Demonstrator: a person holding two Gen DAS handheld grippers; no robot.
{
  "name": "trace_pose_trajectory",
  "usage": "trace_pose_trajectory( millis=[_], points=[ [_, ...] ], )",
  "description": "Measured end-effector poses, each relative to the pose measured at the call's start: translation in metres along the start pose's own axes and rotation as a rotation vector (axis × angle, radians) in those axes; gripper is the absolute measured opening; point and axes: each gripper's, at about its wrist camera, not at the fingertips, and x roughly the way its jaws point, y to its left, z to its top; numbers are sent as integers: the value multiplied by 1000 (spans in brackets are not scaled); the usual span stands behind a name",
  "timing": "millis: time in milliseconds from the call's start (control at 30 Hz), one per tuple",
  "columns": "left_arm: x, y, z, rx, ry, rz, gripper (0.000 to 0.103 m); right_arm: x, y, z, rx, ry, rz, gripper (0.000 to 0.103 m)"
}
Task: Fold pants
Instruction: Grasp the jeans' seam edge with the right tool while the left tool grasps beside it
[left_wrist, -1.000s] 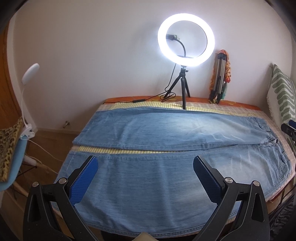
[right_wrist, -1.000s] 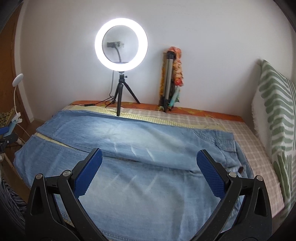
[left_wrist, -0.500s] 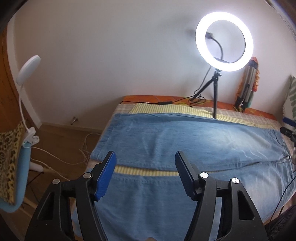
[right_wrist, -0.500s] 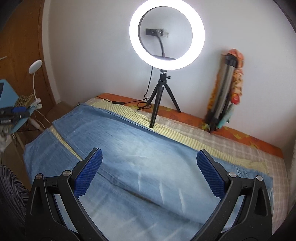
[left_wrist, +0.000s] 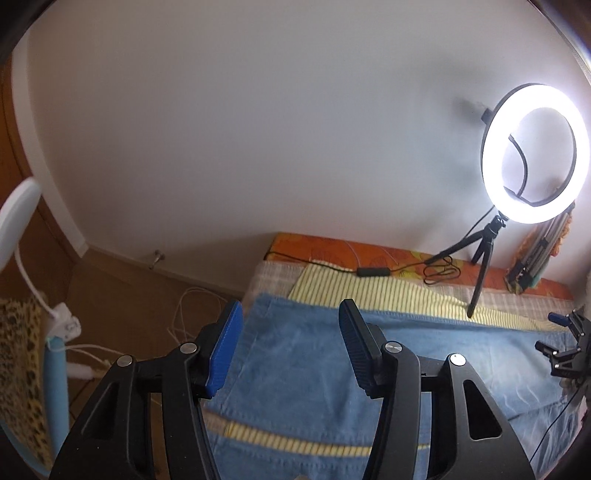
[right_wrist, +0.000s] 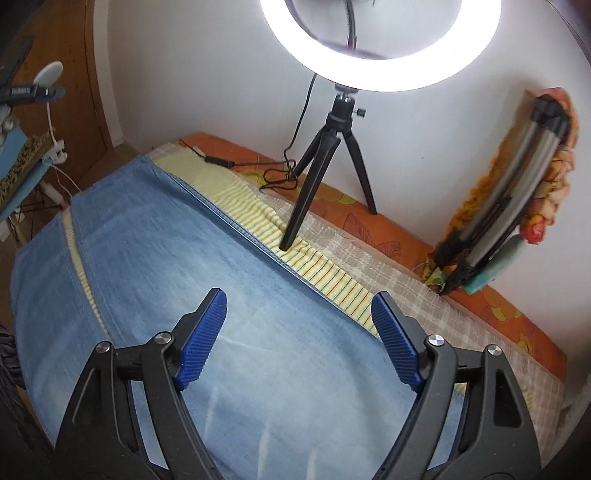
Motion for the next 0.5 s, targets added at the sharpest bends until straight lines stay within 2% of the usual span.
trace_pose_trajectory(
  millis=[133, 267, 400, 500],
  points=[
    [18, -11, 25, -19, 28, -2, 53, 32, -6, 5, -51, 51, 11, 82],
    [40, -23, 37, -23, 83, -21, 53, 63, -14, 3, -68, 101, 57, 73],
    [72, -36, 24, -49, 143, -54, 53, 89, -24, -2, -44, 121, 90, 72],
    [109, -42, 5, -95, 219, -81, 53, 106, -29, -5, -37, 137, 107, 72]
  ],
)
